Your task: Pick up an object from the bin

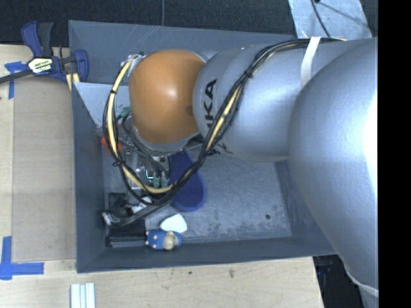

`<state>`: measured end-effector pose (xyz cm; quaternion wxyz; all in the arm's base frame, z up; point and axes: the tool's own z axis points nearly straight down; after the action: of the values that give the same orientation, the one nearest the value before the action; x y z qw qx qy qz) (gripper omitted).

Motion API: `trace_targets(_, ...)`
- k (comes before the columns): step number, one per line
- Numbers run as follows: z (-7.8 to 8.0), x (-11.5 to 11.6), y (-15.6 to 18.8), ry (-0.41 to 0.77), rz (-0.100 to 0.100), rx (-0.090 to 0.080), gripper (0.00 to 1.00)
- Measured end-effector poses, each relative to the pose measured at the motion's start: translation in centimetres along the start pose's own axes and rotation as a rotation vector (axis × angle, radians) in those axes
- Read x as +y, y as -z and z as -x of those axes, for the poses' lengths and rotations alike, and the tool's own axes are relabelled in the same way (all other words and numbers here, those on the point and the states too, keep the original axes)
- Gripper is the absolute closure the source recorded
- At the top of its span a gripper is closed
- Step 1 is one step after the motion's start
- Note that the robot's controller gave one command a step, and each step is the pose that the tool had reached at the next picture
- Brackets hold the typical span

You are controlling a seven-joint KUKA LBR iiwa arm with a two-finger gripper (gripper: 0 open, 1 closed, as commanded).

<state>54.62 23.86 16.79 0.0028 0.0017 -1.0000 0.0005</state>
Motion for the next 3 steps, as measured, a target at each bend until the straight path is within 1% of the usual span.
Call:
trace_targets(1, -3.9, -2.1, -9.5, 0.485, 0.008, 0.0, 0.0)
trace_targets(2, -4.3, -5.9, -6.6, 0.753, 0.0, -0.015, 0.0)
trace_targets(3, -3.4, 0.7, -6.8, 1.133, -0.001, -0.007, 0.0)
